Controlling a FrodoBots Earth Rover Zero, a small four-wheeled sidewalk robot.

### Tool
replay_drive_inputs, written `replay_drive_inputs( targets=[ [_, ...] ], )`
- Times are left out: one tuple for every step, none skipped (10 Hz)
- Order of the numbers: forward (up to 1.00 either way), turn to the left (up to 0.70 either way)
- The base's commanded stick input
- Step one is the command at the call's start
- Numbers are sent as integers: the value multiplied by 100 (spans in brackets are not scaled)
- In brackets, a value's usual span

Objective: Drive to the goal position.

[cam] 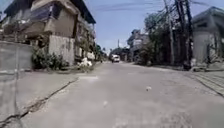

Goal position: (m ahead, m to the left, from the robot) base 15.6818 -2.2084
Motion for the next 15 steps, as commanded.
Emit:
replay_drive_inputs(
  targets=[
    [100, 0],
    [100, 0],
    [100, 0],
    [100, 0],
    [100, 0],
    [100, 0],
    [100, 0],
    [100, 0],
    [100, 0],
    [100, 0],
    [100, 0],
    [100, 0],
    [100, 0],
    [100, 0],
    [100, 0]
  ],
)
